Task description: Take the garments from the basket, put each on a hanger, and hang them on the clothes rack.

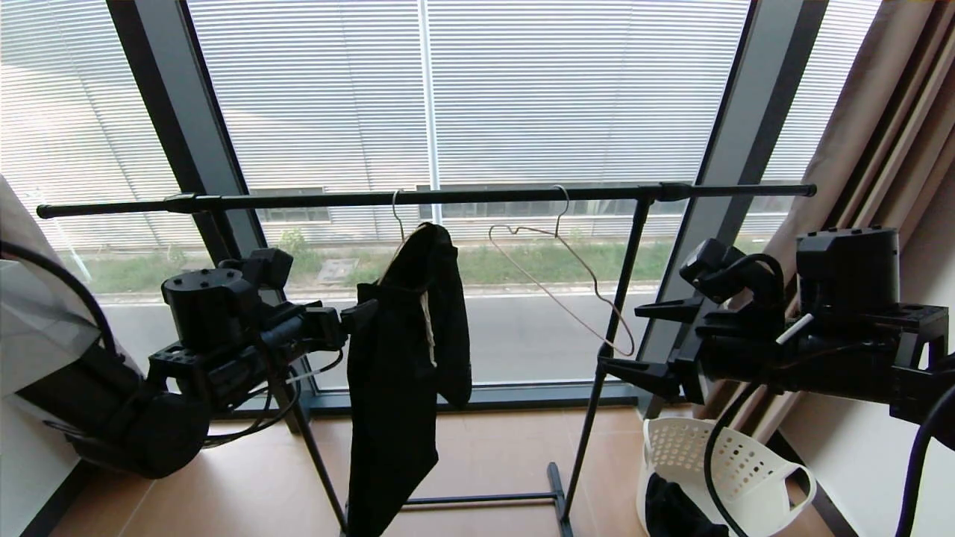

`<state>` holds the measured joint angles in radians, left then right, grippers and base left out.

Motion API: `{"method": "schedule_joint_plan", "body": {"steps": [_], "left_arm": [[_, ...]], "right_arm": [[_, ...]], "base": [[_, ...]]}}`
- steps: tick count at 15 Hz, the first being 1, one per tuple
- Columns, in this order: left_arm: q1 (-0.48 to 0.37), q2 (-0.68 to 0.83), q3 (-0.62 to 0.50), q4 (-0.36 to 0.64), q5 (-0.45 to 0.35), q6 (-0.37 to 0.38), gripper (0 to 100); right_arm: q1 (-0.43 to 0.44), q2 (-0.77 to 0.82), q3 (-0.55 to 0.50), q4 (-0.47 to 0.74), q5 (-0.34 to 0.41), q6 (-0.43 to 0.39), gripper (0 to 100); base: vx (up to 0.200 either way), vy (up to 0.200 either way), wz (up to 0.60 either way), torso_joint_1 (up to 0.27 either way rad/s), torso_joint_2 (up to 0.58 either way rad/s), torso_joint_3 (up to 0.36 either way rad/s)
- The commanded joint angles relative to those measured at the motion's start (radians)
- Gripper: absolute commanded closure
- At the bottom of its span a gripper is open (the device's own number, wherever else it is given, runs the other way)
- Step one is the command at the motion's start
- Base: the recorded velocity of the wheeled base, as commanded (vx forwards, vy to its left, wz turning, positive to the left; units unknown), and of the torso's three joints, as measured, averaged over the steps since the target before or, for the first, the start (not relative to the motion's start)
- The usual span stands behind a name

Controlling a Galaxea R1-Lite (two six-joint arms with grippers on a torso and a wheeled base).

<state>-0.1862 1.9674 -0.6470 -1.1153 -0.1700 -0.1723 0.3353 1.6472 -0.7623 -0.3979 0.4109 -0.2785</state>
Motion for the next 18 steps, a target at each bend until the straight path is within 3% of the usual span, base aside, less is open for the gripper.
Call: {"method": "schedule_joint_plan", "body": {"steps": [1,4,5,7,10,15,18], "left_arm": [[-0.021,-0.153,0.138,0.0,-0.002,0.019,0],[-0.045,-0.282,0.337,-0.034,-0.003,0.099,0],[-0.045,-0.352,0.457,-0.09,-0.003,0.149,0],[-0.039,-0.412,0.584,-0.146,-0.003,0.182,0],[-0.042,-0.493,0.647,-0.153,0.0,0.175,0],[-0.044,-0.731,0.647,0.172,0.0,0.16,0],[-0.045,-0.906,0.647,0.344,0.0,0.16,0]], "right_arm": [[0.001,-0.124,0.08,-0.001,-0.007,0.002,0],[0.024,-0.293,0.212,-0.001,-0.061,0.005,0],[0.03,-0.402,0.294,0.001,-0.115,0.021,0],[0.03,-0.543,0.403,0.002,-0.191,0.033,0],[0.03,-0.71,0.522,0.016,-0.265,0.05,0],[0.025,-1.02,0.752,0.044,-0.437,0.196,0],[0.024,-1.21,0.755,0.24,-0.48,0.196,0]], "base": [[0.0,0.0,0.0,0.0,0.0,0.0],[0.0,0.0,0.0,0.0,0.0,0.0],[0.0,0.0,0.0,0.0,0.0,0.0],[0.0,0.0,0.0,0.0,0.0,0.0],[0.0,0.0,0.0,0.0,0.0,0.0],[0.0,0.0,0.0,0.0,0.0,0.0],[0.0,0.0,0.0,0.0,0.0,0.0]]}}
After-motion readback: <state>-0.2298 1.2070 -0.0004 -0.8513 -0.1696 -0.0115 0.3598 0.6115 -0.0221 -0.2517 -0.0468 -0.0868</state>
